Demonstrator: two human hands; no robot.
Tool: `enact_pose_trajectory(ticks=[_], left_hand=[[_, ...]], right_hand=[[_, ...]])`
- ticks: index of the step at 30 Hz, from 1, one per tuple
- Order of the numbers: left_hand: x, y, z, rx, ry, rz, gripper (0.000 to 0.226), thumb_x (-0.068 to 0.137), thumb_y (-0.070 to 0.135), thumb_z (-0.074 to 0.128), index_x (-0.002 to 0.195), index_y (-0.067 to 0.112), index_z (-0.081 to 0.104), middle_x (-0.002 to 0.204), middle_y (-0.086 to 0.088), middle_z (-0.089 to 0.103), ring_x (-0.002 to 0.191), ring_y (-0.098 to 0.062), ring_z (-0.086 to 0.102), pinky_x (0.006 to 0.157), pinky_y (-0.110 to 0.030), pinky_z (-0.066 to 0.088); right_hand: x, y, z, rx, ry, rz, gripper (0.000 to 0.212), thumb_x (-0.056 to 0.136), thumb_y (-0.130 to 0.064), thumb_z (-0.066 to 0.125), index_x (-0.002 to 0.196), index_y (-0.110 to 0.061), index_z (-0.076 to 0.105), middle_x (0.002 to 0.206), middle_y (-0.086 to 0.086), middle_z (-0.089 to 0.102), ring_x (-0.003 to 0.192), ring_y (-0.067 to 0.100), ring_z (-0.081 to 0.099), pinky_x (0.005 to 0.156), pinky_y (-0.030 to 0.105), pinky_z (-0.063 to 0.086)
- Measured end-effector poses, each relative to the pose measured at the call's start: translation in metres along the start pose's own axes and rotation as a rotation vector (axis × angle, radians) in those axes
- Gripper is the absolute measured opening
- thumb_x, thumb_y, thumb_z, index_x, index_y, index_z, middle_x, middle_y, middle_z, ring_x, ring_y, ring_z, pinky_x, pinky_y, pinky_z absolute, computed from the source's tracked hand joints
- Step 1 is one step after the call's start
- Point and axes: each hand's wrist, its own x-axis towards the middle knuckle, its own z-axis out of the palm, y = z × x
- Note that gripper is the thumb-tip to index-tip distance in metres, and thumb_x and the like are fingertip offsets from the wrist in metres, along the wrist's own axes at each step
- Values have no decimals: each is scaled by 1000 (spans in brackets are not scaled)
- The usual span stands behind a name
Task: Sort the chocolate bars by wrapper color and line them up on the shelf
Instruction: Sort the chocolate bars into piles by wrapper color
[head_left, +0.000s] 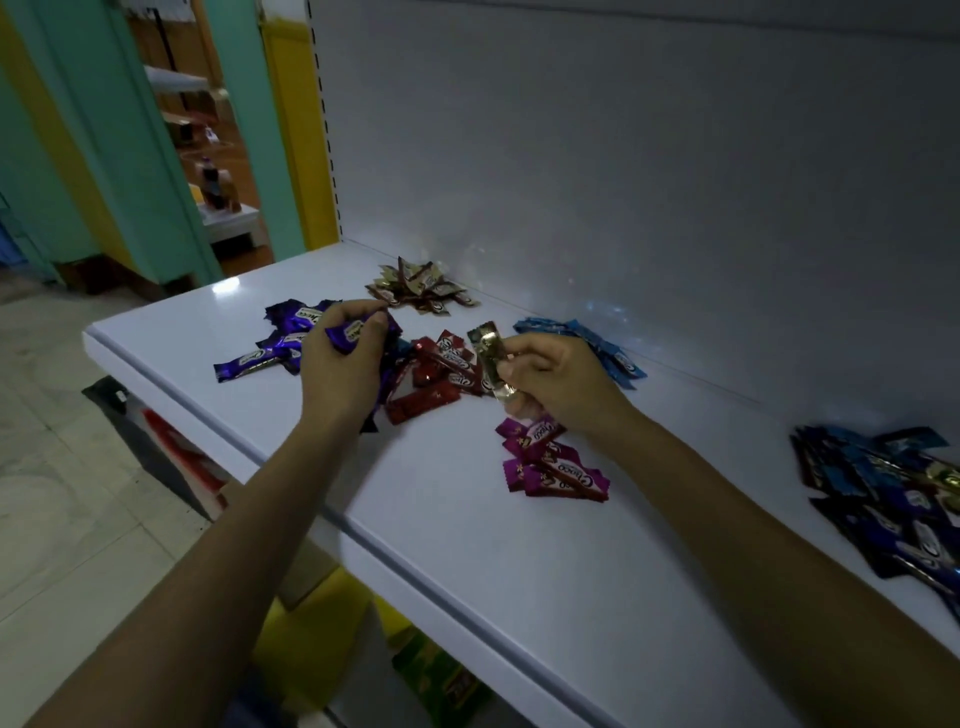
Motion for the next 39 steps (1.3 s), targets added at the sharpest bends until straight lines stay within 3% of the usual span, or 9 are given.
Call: enact_pose_trajectory(ticks=[6,11,17,22,26,30,33,36,39], left_hand=[[14,-19,-10,-86,45,-72,20,98,18,51,113,11,62,99,9,61,85,-1,60,65,-10,51],[13,-21,-12,-122,-4,-79,11,97,21,53,104,22,62,99,14,61,97,-9,63,86,-34,54],[16,-23,-13,-179,-9,-95,10,98,21,52,100,24,61,96,17,59,90,1,60,74,-17,52],[21,-26,-11,-201,-21,-112,14,98,19,51,107,18,61,95,17,58,76,18,58,57,-2,44],[20,-25,-10,-229,-47,-115,14,98,16,50,108,14,60,92,14,58,68,21,57,52,-2,42],[19,-25,-13,-238,-34,-109,14,97,18,52,106,15,63,95,11,61,72,19,58,56,-4,45],[16,-21,-15,-244,-16,-88,13,97,15,52,105,14,63,94,12,60,73,22,56,59,-1,42],[14,-19,-17,-248,26,-71,16,97,14,52,107,11,64,96,9,63,81,14,60,66,-4,45],[14,-21,-18,-249,86,-91,18,97,16,53,111,11,64,107,-2,66,99,-6,63,78,-15,51]], right_hand=[[27,-12,2,38,222,14,11,83,-5,70,93,-4,65,70,4,67,46,4,56,44,18,44],[89,-20,29,-9,269,34,13,83,0,67,83,-13,63,75,3,65,55,9,59,53,21,51],[173,-9,56,-381,440,-46,8,83,-12,67,90,-16,68,95,1,70,86,15,65,79,29,54],[192,0,69,-705,255,-41,10,87,-13,58,88,-17,68,99,0,68,88,19,63,73,28,49],[185,-4,67,-717,177,-56,18,89,-12,53,89,-14,71,104,4,70,93,22,64,80,32,52],[145,-15,69,-551,143,-139,17,93,-17,55,97,-13,71,105,3,70,93,14,62,83,26,50],[97,-23,79,-351,26,-175,20,96,-20,53,97,-10,71,95,3,70,81,4,62,72,11,46],[58,-32,88,-232,-22,-198,33,99,-32,47,83,-11,66,77,8,67,70,13,62,65,22,48],[35,-40,95,-90,-113,-129,13,94,-35,55,93,-23,62,71,-4,67,64,7,65,64,21,53]])
